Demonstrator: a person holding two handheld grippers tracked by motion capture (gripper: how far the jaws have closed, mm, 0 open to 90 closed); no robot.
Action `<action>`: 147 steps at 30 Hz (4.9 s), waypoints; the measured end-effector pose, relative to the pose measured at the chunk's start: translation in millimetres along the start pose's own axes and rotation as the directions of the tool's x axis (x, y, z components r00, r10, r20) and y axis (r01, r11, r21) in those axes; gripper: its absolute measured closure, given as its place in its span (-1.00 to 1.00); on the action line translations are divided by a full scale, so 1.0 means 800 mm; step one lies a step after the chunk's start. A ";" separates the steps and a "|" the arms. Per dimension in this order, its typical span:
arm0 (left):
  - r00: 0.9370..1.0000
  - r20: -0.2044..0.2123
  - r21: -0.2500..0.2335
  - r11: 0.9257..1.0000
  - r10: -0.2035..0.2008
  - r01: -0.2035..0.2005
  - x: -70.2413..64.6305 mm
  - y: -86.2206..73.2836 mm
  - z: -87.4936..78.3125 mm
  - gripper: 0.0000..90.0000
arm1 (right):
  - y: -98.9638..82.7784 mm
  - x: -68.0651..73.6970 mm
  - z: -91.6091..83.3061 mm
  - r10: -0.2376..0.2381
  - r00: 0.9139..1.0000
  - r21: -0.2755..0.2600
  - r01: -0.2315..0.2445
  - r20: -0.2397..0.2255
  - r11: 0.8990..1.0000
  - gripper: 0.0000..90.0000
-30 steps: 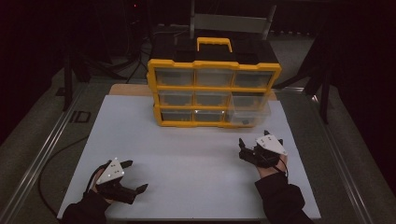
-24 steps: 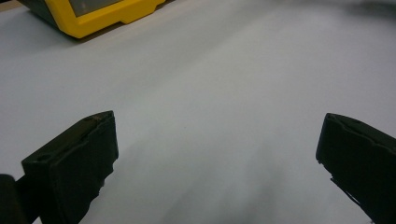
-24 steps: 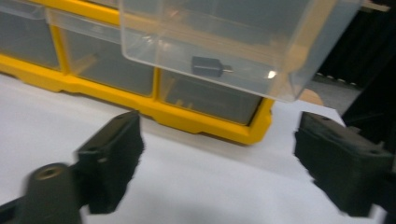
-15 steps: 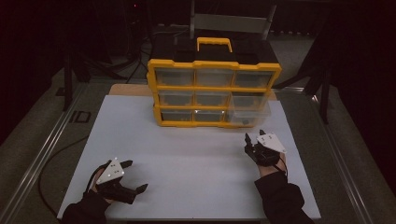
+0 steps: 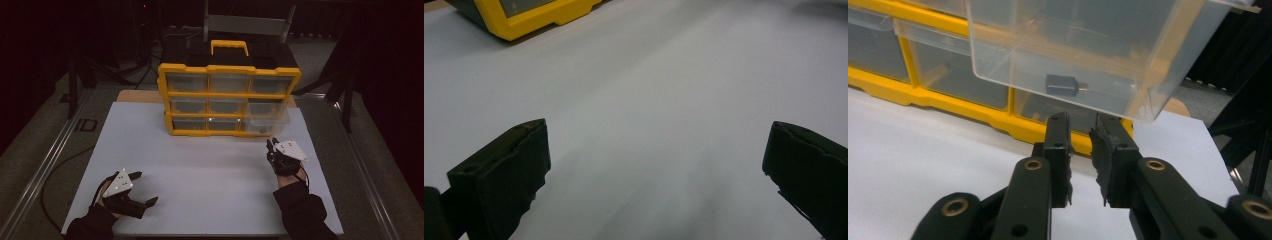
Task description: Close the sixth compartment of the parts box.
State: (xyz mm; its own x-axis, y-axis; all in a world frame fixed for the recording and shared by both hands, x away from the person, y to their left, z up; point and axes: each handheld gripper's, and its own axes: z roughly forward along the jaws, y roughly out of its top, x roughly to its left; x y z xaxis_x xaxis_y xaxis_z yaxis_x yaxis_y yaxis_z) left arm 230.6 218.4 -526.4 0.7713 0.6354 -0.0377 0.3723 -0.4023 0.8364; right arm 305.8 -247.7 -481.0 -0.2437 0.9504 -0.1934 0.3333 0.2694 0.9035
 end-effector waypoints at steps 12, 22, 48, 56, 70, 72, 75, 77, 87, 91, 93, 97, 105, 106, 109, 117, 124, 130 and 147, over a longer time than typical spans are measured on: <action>1.000 -0.001 0.003 1.000 -0.001 0.001 0.000 0.000 0.001 -0.99 | 0.010 -0.007 0.004 -0.016 1.000 0.013 0.016 -0.014 1.000 1.00; 1.000 0.001 -0.002 1.000 -0.001 0.001 0.000 0.000 0.000 -0.99 | 0.018 -0.010 0.008 -0.009 1.000 0.008 0.009 -0.022 1.000 1.00; 1.000 0.002 -0.006 1.000 -0.001 0.001 0.000 0.000 -0.001 -0.99 | 0.025 -0.014 0.019 0.003 1.000 0.015 -0.003 -0.020 1.000 1.00; 1.000 0.002 -0.004 1.000 0.001 -0.001 0.000 0.000 -0.001 -0.99 | 0.028 -0.014 0.023 0.006 1.000 0.019 -0.006 -0.020 1.000 1.00; 1.000 0.003 -0.006 1.000 0.001 -0.001 0.000 0.000 -0.001 -0.99 | 0.033 -0.016 0.027 0.008 1.000 0.020 -0.008 -0.018 1.000 1.00; 1.000 0.003 -0.005 1.000 0.001 -0.001 0.000 0.000 -0.001 -0.99 | 0.033 -0.016 0.028 0.010 1.000 0.020 -0.009 -0.017 1.000 1.00; 1.000 0.002 -0.006 1.000 0.001 -0.001 0.000 0.000 -0.001 -0.99 | 0.034 -0.016 0.030 0.009 1.000 0.019 -0.009 -0.018 1.000 1.00; 1.000 0.000 -0.006 1.000 0.002 -0.002 0.000 -0.001 -0.001 -0.99 | 0.035 -0.016 0.031 0.012 1.000 0.021 -0.011 -0.018 1.000 1.00; 1.000 0.002 -0.006 1.000 0.002 -0.002 0.000 -0.001 -0.001 -0.99 | 0.040 -0.017 0.034 0.003 1.000 0.015 -0.002 -0.011 1.000 1.00; 1.000 0.003 -0.009 1.000 0.000 0.000 0.000 0.000 -0.002 -0.99 | 0.042 -0.018 0.036 -0.001 1.000 0.018 0.001 -0.009 1.000 1.00; 1.000 0.003 -0.009 1.000 0.000 0.000 0.000 0.000 -0.002 -0.99 | 0.042 -0.017 0.036 0.003 1.000 0.019 -0.003 -0.008 1.000 1.00; 1.000 0.004 -0.007 1.000 0.002 -0.002 0.001 -0.001 -0.001 -0.99 | 0.045 -0.019 0.040 -0.001 1.000 0.019 0.001 -0.008 1.000 1.00; 1.000 0.003 -0.005 1.000 0.003 -0.003 0.000 -0.001 -0.001 -0.99 | 0.050 -0.019 0.043 -0.002 1.000 0.020 0.002 -0.007 1.000 1.00; 1.000 0.002 -0.003 1.000 0.003 -0.003 0.000 -0.001 -0.001 -0.99 | 0.050 -0.019 0.044 -0.004 1.000 0.022 0.004 -0.006 1.000 1.00; 1.000 0.002 -0.003 1.000 0.002 -0.002 0.001 -0.001 -0.001 -0.99 | 0.051 -0.019 0.046 -0.003 1.000 0.024 0.003 -0.004 1.000 1.00; 1.000 0.005 -0.005 1.000 0.002 -0.002 0.000 -0.001 -0.001 -0.99 | 0.054 -0.020 0.050 0.001 1.000 0.023 -0.001 -0.002 1.000 1.00; 1.000 0.004 -0.006 1.000 0.002 -0.002 0.000 -0.001 -0.002 -0.99 | 0.057 -0.019 0.054 -0.006 1.000 0.029 0.005 0.003 1.000 1.00; 1.000 0.004 -0.007 1.000 0.002 -0.002 0.000 -0.001 -0.001 -0.99 | 0.059 -0.018 0.058 -0.016 1.000 0.030 0.015 0.002 0.999 1.00; 1.000 0.007 -0.012 1.000 -0.001 0.001 0.000 -0.001 -0.003 -0.99 | 0.066 -0.012 0.068 -0.016 1.000 0.031 0.016 0.007 0.999 1.00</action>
State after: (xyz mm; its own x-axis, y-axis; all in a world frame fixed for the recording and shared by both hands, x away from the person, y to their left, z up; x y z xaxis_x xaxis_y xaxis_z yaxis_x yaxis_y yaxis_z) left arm 229.6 220.2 -525.6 0.7745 0.6311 -0.0418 0.3666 -0.3940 0.8428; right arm 375.2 -234.4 -452.2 -0.2431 0.9468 -0.2108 0.3574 0.2894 0.8880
